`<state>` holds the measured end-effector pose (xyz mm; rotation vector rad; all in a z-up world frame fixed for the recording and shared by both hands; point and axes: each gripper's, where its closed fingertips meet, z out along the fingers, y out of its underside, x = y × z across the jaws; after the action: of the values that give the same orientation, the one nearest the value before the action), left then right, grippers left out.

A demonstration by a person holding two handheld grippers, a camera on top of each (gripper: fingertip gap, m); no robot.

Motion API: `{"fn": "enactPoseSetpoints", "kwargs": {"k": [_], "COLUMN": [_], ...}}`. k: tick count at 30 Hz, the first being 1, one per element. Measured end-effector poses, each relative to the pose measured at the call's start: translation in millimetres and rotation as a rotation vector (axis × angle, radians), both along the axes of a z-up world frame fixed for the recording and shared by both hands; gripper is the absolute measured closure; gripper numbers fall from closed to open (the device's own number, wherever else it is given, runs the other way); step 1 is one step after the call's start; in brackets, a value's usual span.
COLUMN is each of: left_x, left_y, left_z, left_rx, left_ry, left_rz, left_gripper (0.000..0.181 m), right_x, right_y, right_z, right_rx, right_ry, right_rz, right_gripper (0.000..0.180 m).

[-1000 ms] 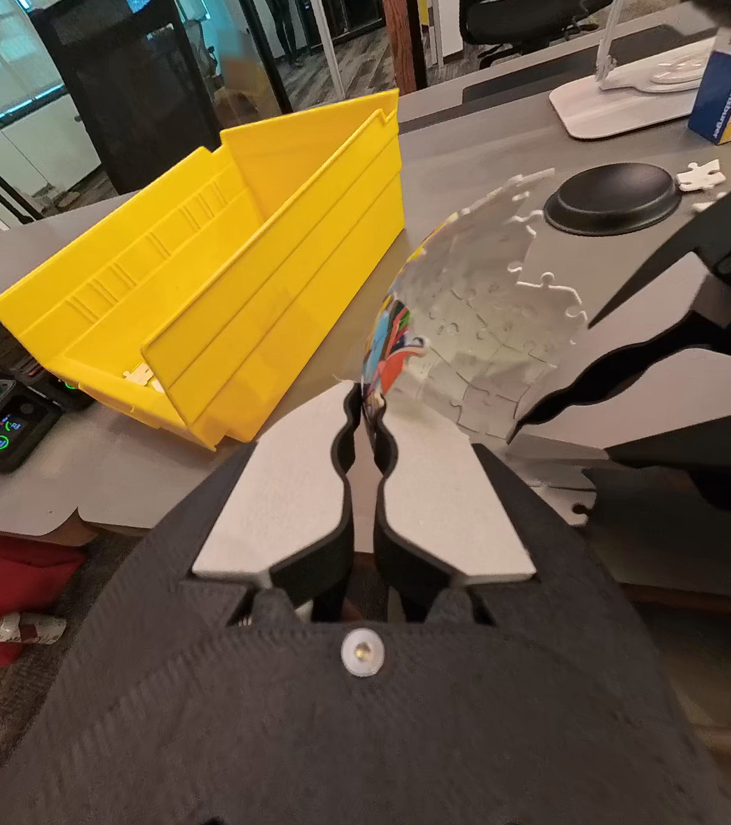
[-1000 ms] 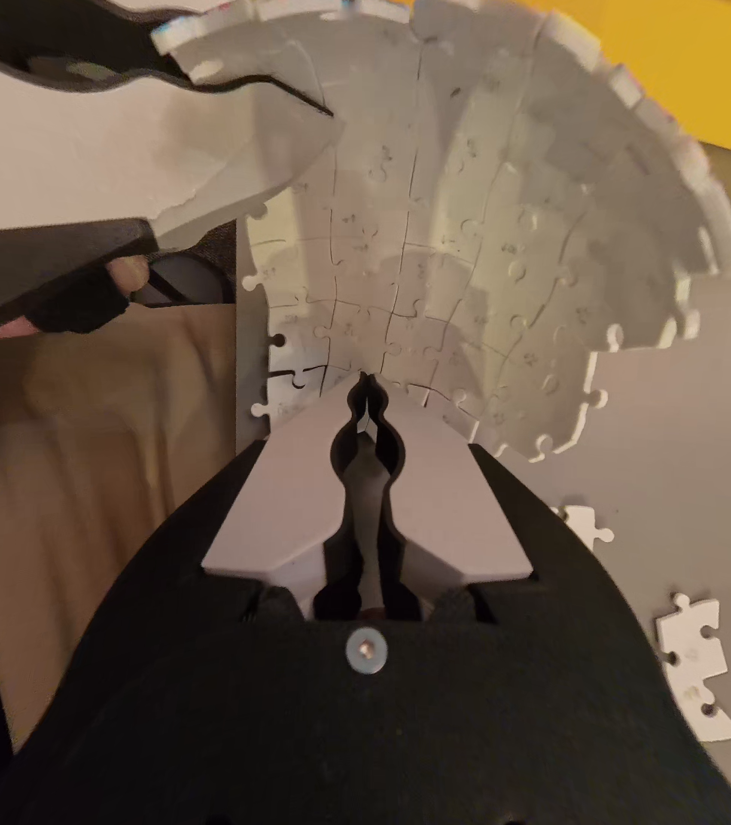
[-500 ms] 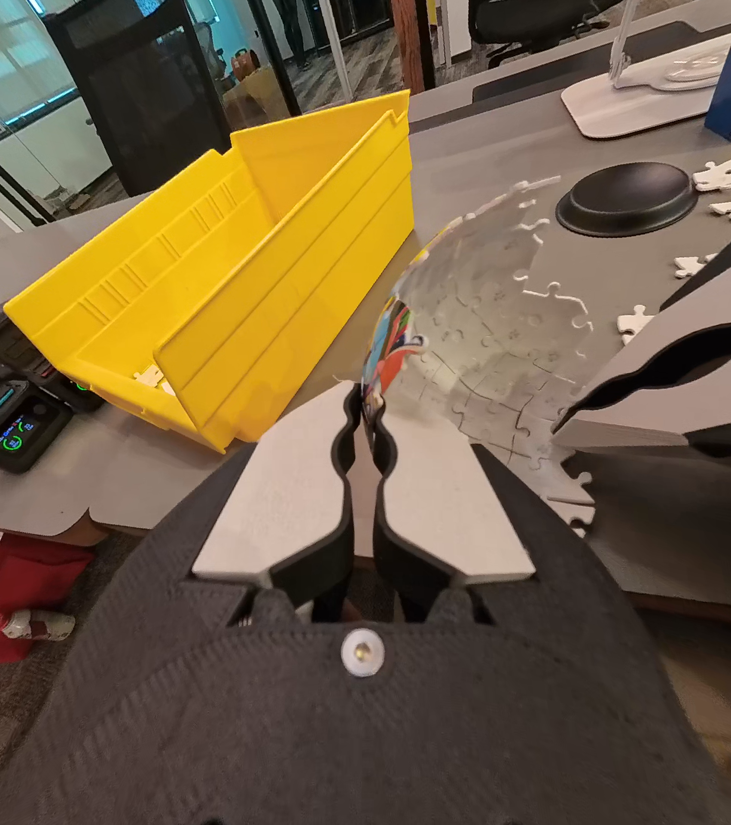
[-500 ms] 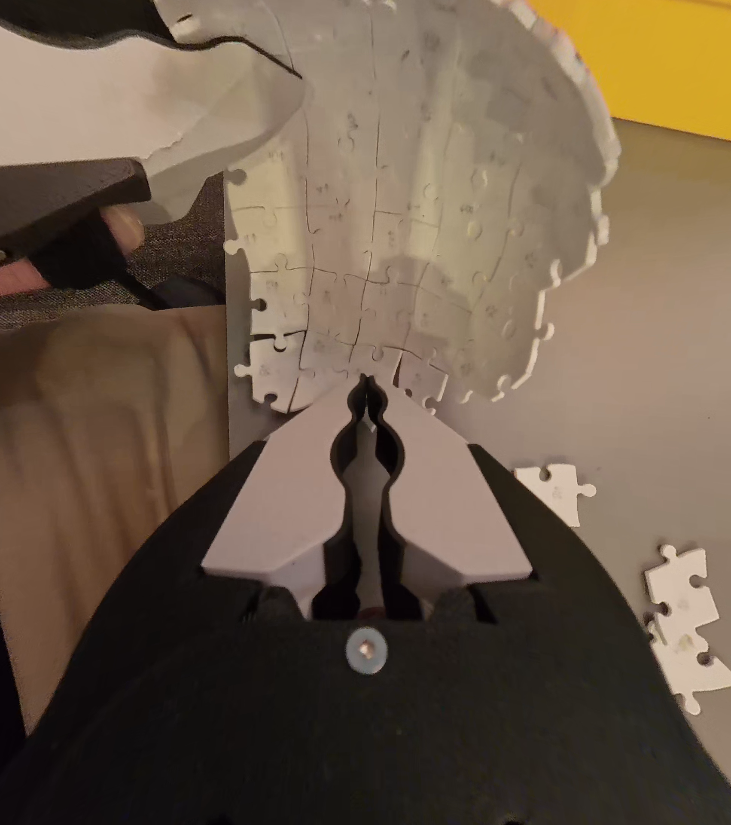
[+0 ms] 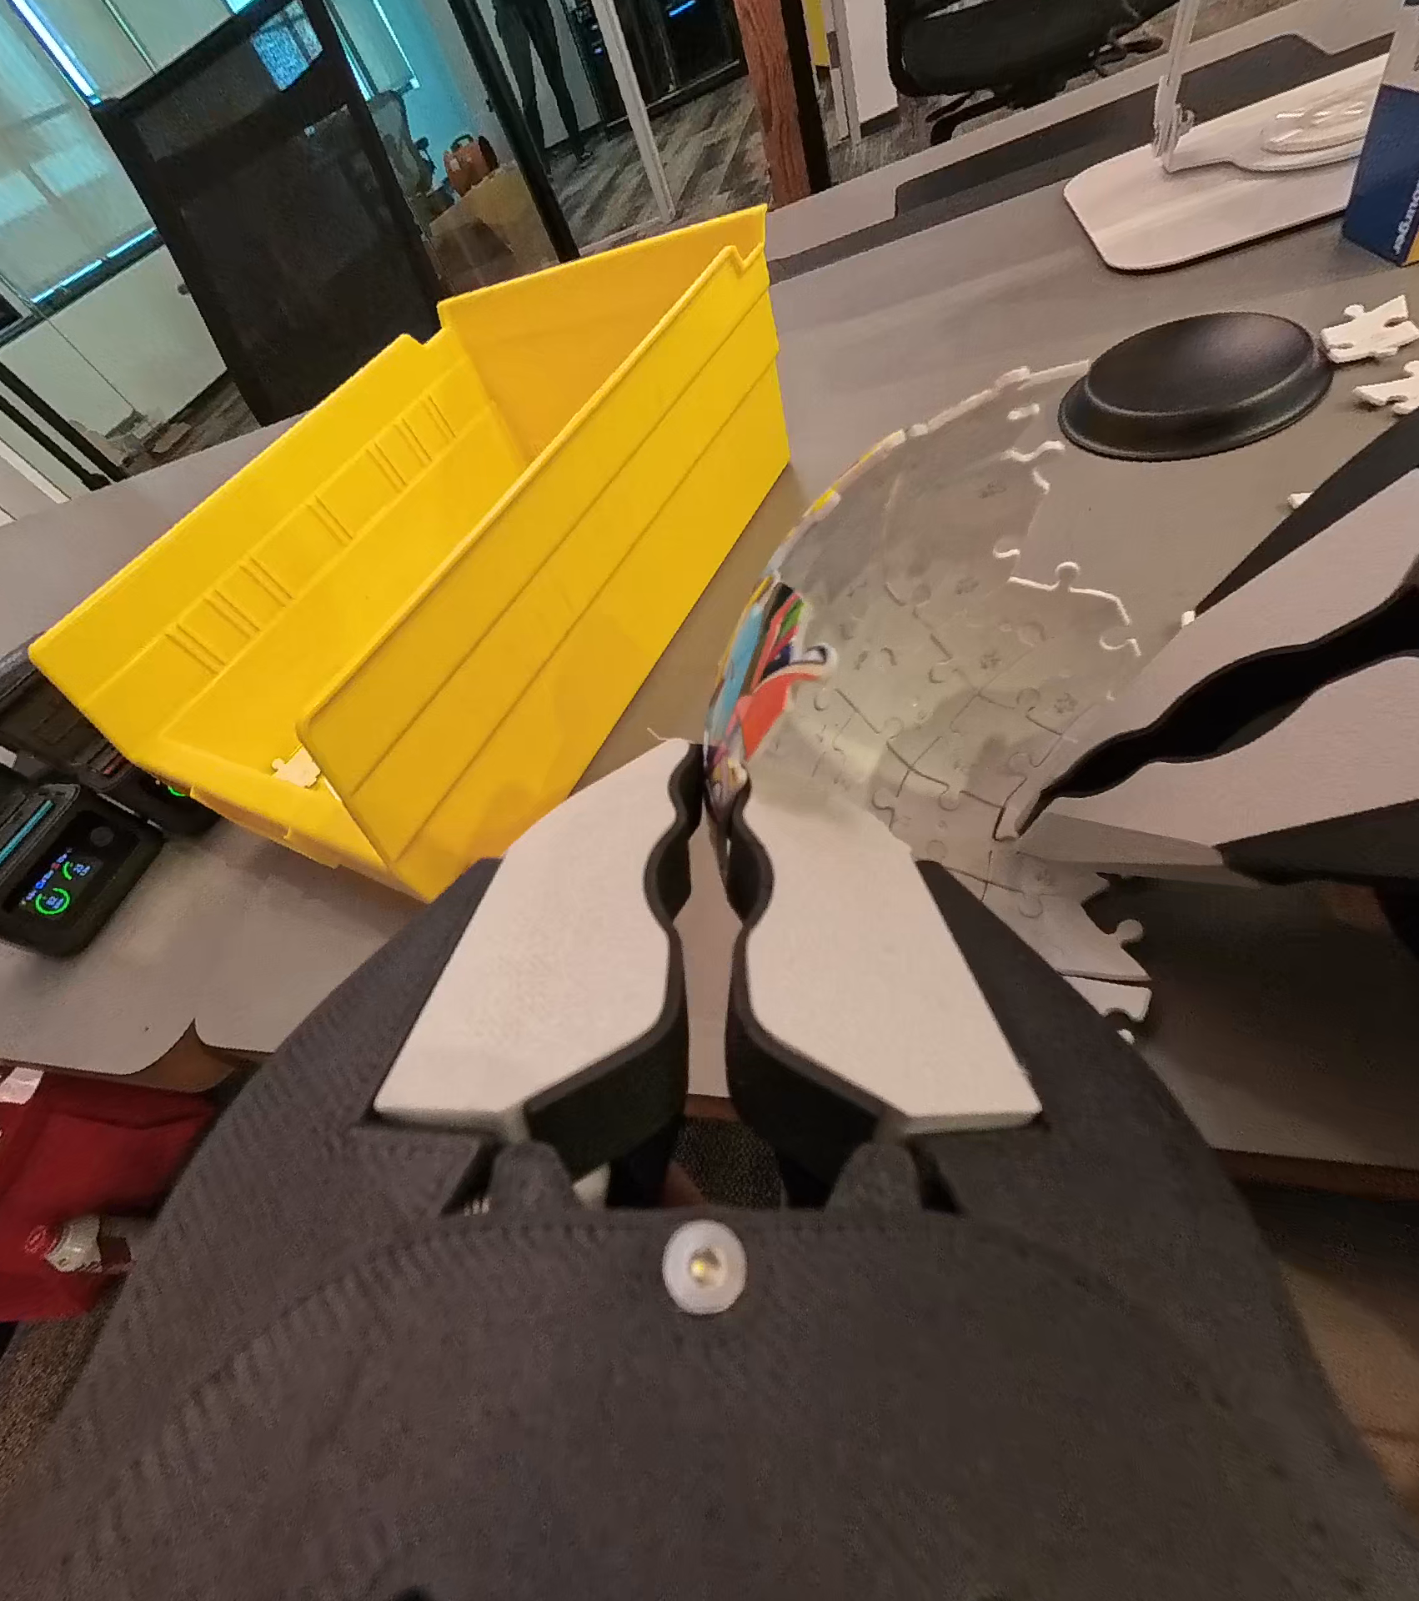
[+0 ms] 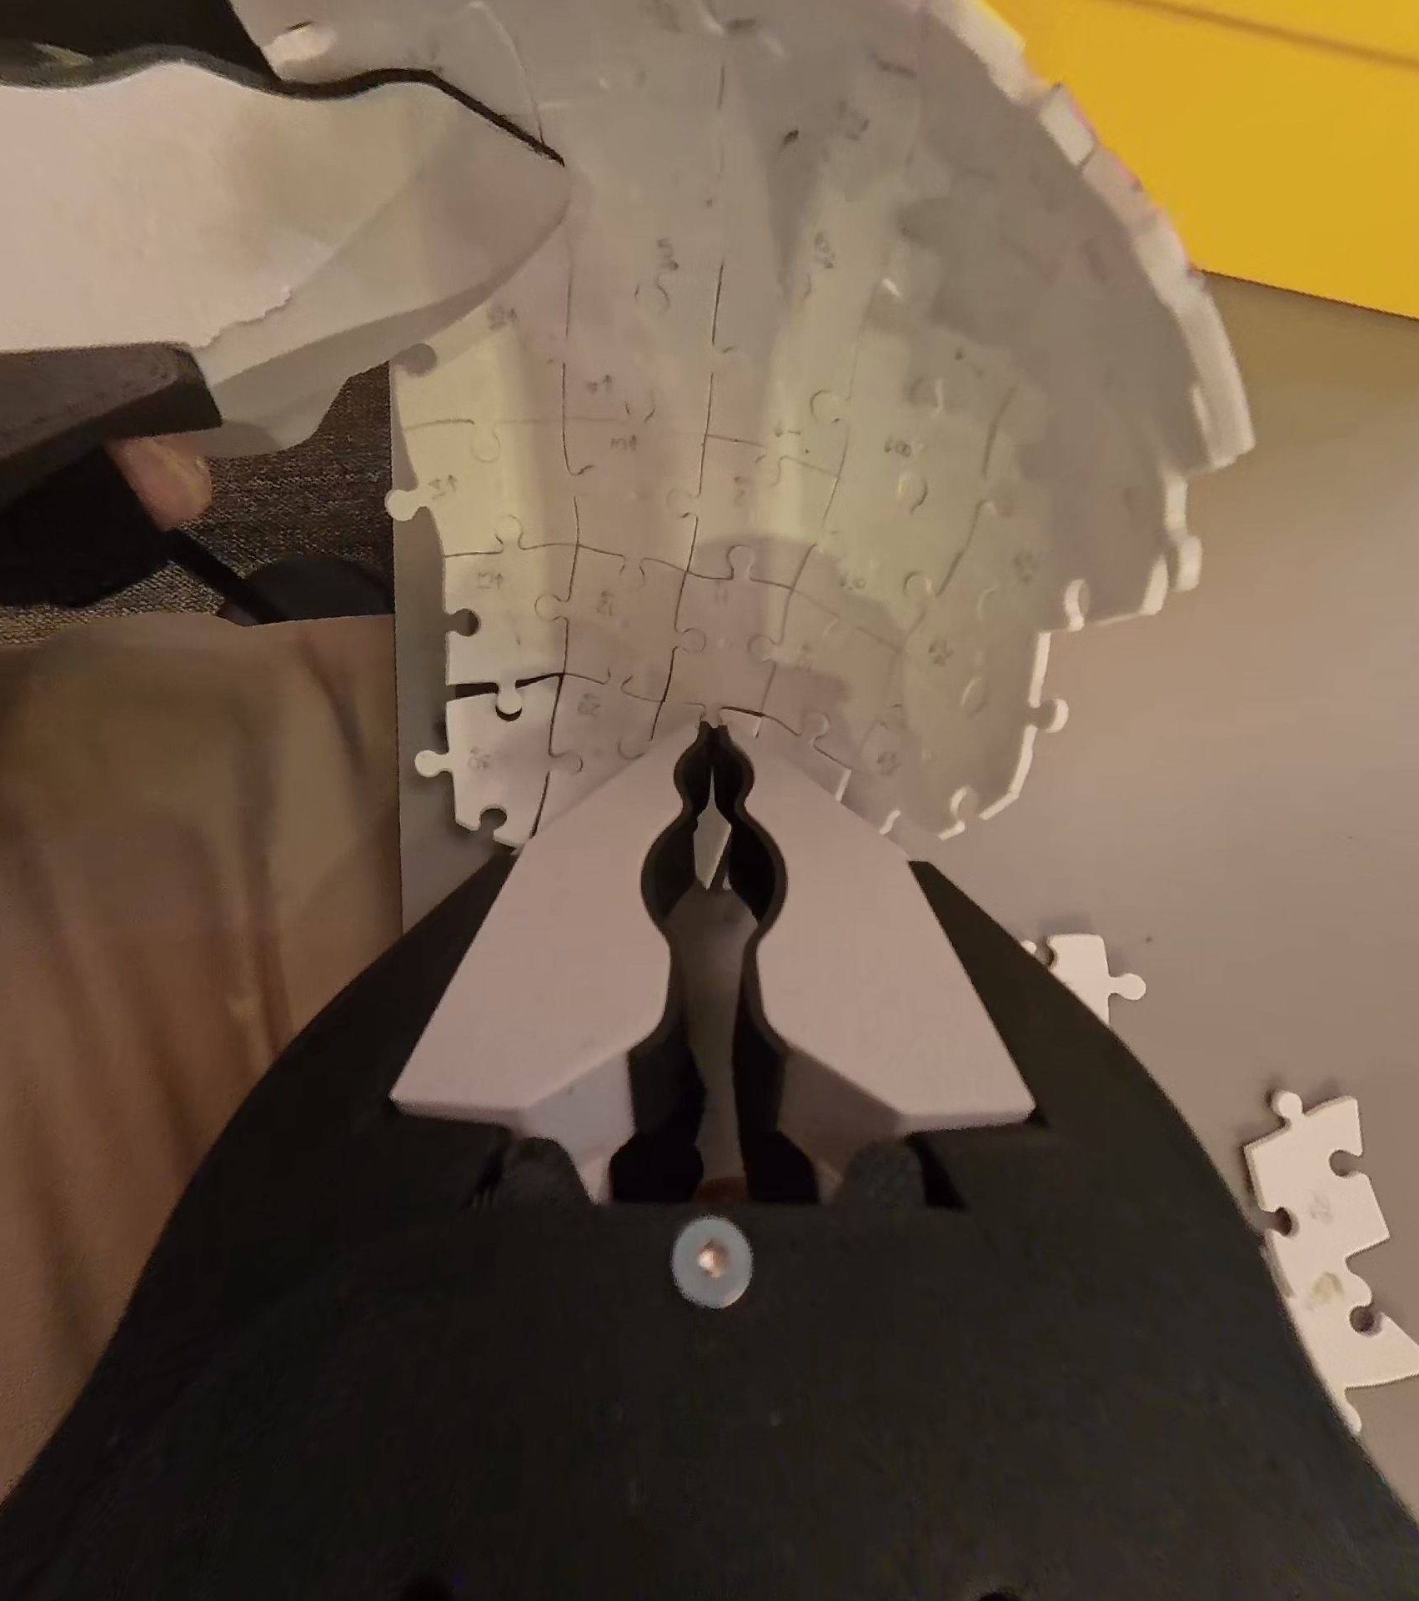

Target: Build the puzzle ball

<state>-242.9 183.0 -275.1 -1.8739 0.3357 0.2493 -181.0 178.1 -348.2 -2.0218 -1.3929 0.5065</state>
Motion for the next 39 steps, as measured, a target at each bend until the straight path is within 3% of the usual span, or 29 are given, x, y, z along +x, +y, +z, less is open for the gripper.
{"fn": "enactPoseSetpoints", "kwargs": {"k": [12, 19, 30, 39], "left_x": [1.6, 1.7, 1.1, 0.6], "left_y": [0.6, 0.7, 1.6, 1.8], "left_z": [0.9, 1.6, 2.5, 3.0], "left_rx": [-0.003, -0.001, 0.005, 0.004], "left_ry": [-0.006, -0.002, 0.0, -0.001], "left_rz": [-0.005, -0.005, -0.005, -0.003], "left_gripper": [0.178, 0.178, 0.178, 0.177], "right_x": [-3.0, -3.5, -7.2, -7.7], "right_y": [-4.5, -3.7, 1.8, 2.0], "right_z": [-1.3, -0.7, -1.8, -2.9], "right_rx": [0.027, -0.066, -0.006, -0.117], "right_ry": [-0.06, -0.012, -0.065, -0.115], "right_rz": [0.088, 0.052, 0.054, 0.055], "right_gripper": [0.18, 0.18, 0.18, 0.18]}}
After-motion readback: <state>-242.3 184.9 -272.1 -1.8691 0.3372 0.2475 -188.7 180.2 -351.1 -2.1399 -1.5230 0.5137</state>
